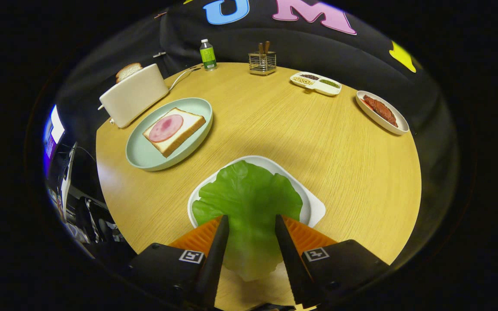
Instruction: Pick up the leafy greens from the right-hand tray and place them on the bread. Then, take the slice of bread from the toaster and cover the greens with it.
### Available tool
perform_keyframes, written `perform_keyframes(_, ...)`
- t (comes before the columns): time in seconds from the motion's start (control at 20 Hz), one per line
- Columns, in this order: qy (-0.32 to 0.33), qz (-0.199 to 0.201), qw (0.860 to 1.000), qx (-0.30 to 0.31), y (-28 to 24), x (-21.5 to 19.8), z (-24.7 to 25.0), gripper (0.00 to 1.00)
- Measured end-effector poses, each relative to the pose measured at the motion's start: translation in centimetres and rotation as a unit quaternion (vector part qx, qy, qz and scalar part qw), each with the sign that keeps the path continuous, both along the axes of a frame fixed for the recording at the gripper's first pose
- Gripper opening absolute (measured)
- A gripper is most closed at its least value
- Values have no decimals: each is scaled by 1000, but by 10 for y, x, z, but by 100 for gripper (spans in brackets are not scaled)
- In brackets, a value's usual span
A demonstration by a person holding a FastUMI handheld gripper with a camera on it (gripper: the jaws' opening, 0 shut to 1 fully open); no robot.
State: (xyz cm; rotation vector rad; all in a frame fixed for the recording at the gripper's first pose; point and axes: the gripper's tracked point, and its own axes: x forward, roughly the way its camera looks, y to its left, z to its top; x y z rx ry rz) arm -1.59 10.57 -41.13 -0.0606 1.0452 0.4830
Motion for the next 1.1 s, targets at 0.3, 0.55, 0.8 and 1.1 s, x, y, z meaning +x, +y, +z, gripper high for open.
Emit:
perform_keyframes(0.3, -18, 21, 999, -25, -3, -2, -3, 48)
perform_keyframes(0.55, -24, 13, 999, -26, -3, -3, 5, 6)
perform_keyframes(0.8, -66, -32, 997, -9, -1, 6, 64, 6)
perform_keyframes(1.1, -129, -45, 990, 17, 36, 3, 153, 5)
